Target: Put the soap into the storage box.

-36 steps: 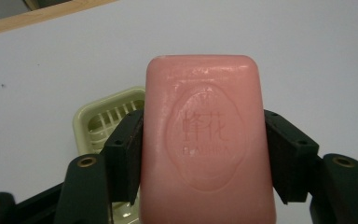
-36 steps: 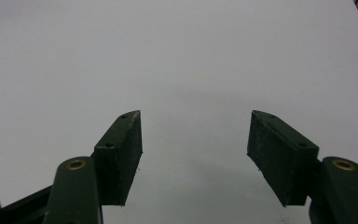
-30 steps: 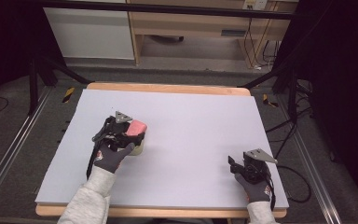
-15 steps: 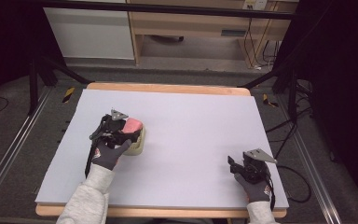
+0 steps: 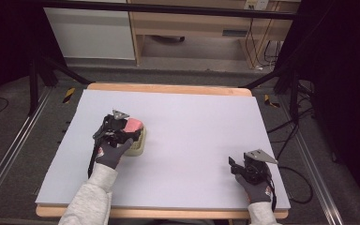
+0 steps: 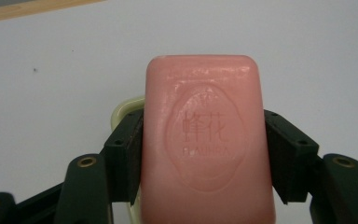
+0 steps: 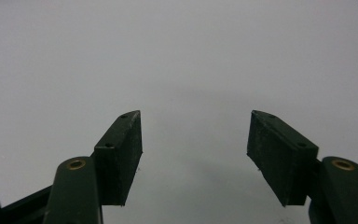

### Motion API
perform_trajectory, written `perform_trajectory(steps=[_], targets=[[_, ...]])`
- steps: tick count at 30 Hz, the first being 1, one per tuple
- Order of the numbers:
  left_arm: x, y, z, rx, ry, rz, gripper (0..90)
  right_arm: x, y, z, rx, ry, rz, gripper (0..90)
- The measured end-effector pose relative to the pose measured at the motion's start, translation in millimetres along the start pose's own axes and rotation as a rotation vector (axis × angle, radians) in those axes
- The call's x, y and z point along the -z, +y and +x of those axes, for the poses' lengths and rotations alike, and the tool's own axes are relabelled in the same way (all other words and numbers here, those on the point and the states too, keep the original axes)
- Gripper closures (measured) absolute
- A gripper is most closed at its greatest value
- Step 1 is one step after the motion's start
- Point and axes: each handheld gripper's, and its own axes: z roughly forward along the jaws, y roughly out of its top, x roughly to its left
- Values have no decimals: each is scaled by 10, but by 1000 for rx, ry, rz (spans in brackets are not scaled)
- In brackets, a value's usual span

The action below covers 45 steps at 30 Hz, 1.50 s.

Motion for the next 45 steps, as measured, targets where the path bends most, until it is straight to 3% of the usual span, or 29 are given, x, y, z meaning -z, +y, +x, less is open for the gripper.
perform_trajectory(steps=[23, 45], targets=[[-191, -91, 76, 25, 27, 22, 371, 2, 2, 4, -2, 3, 0, 355], [-354, -201, 62, 26, 25, 61, 371, -9, -2, 4, 3, 2, 4, 355]])
